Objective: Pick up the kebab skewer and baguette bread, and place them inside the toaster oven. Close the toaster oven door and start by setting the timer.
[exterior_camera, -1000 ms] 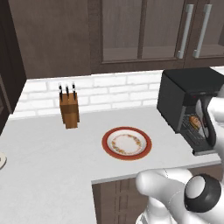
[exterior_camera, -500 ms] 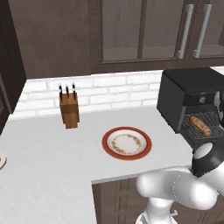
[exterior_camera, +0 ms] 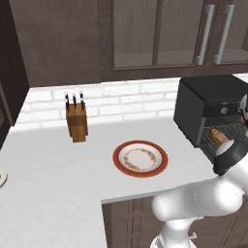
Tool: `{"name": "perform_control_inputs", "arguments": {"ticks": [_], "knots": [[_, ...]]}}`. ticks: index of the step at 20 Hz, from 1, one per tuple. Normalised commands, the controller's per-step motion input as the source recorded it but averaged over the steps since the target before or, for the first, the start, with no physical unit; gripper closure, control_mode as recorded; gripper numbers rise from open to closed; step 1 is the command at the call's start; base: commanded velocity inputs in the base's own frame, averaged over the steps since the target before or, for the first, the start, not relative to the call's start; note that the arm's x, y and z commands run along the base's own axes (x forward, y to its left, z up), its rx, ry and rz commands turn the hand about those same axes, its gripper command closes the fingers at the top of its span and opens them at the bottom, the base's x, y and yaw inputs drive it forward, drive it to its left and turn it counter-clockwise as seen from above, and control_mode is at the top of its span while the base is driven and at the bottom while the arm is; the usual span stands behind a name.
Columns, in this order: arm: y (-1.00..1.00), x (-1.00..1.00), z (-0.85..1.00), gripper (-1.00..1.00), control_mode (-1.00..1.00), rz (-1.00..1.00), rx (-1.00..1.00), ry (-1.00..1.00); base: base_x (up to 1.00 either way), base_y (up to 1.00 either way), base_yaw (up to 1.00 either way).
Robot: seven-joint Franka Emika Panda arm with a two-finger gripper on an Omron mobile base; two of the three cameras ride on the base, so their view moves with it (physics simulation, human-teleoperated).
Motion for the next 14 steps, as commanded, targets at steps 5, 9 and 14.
{"name": "perform_control_inputs", "arguments": {"ticks": [5,9,14], "knots": [[0.07,0.16,-0.33,1.00,-1.00,0.11,-0.07,-0.01,0.00,0.00,0.00],[-0.01,0.24,-0.38,1.00,-1.00,0.08,-0.07,0.00,0.00,0.00,0.00],[-0.03,0.42,-0.18,1.00,-1.00,0.04,-0.04,0.00,0.00,0.00,0.00]]}}
